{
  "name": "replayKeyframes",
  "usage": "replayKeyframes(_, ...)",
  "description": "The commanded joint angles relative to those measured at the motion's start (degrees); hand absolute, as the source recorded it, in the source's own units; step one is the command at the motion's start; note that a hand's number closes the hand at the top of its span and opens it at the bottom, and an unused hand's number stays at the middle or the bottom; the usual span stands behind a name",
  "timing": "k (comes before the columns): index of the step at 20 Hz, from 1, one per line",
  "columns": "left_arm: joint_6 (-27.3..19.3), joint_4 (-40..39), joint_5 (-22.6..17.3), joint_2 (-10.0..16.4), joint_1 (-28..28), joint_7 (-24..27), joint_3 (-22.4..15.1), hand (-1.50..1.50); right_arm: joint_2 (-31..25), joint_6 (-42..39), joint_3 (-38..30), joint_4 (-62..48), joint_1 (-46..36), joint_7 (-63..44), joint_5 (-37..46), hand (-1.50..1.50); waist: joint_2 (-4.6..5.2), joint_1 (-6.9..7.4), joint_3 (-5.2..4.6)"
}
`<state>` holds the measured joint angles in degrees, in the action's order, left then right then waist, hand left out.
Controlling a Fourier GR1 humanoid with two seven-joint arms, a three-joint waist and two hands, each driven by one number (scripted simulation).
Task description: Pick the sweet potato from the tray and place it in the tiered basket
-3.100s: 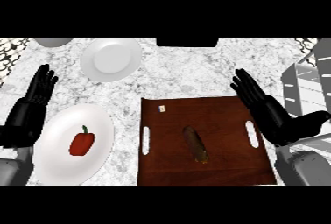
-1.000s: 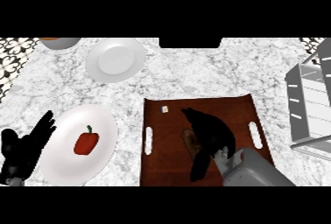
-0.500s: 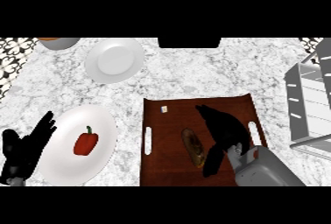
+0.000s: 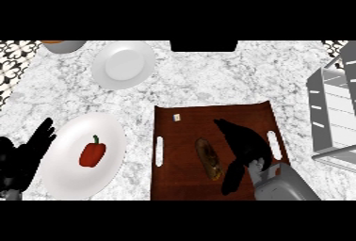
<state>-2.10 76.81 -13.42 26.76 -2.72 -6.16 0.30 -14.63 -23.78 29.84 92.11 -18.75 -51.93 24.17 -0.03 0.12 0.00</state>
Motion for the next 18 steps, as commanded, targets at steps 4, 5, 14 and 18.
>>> replayKeyframes(4, -1.5, 4.5, 3.4, -3.7, -1.0, -3.4, 1.1, 0.0, -0.4, -1.9, -4.4, -1.3, 3.7, 6.9, 4.3, -1.5, -0.02, 0.04, 0.01)
replayKeyframes(5, 3.5, 1.9, 2.2, -1.2, -2.7, 0.5, 3.2, 0.0, 4.5, 0.8, -0.4, -4.5, 3.3, 5.3, 7.6, -1.5, 0.0, 0.18, 0.0)
replayKeyframes(14, 4.4, 1.4, 6.8, -5.5, -0.5, -2.0, 5.6, 0.0, 7.5, -1.9, -4.9, -6.1, 4.6, 9.8, 13.4, -1.5, 0.0, -0.01, 0.0)
replayKeyframes(18, 4.6, -0.8, 8.3, -7.3, 1.8, -1.3, 5.9, 0.0, 11.0, -1.4, -6.8, -11.2, 1.9, 10.7, 15.0, -1.5, 0.02, 0.0, 0.0)
